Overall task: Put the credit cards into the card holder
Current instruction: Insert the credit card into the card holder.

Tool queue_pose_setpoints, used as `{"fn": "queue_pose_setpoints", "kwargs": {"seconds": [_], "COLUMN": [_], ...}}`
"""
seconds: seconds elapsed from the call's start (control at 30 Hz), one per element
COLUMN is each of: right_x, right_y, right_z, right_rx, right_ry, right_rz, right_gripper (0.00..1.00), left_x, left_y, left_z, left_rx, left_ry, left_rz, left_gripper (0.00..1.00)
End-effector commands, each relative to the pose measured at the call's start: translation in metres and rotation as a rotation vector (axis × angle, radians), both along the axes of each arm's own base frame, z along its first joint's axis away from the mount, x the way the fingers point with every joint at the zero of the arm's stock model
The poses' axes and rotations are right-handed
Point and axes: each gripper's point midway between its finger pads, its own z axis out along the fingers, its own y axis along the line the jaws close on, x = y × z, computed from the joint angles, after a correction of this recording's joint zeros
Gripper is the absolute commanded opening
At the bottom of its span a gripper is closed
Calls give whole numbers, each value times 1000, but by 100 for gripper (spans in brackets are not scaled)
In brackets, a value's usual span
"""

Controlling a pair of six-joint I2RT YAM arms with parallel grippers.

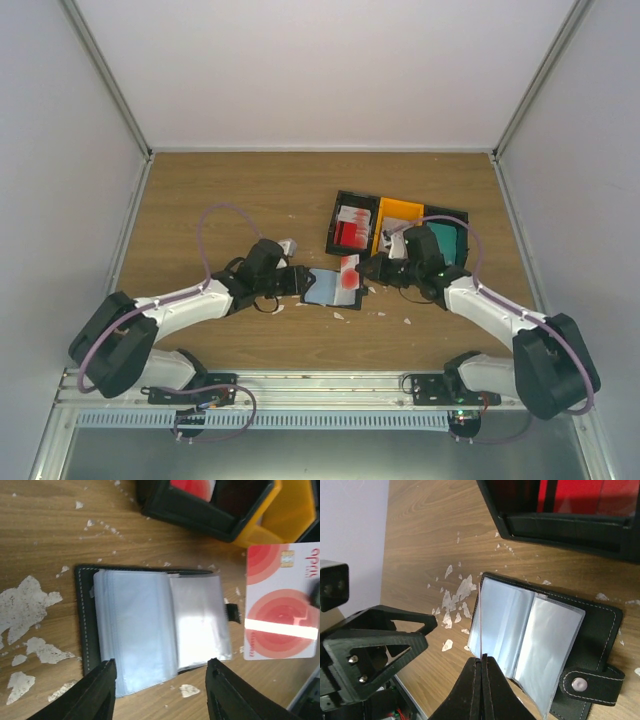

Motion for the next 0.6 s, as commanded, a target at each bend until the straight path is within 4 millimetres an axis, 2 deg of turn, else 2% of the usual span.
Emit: {"fn": "queue_pose_setpoints", "kwargs": {"seconds": [0.0,0.27,0.4,0.57], "right_x": [3,5,8,1], "right_y": [5,22,22,23], "right_z": [-9,-32,-42,-59], "right_rx": [44,81,69,103], "right_ry": [33,93,97,142], "right_rz": [-54,-34,-38,-42], "right_gripper": [0,1,1,1], "left_x": [9,14,17,17], "left_y": [-5,-7,-3,-3], "left_z": [-9,-32,-41,-53], "left_rx": [-3,70,102,135], "left_ry": [-24,4,8,28], "left_rz": [10,-16,-12,-23], "left_gripper": [48,40,40,37]}}
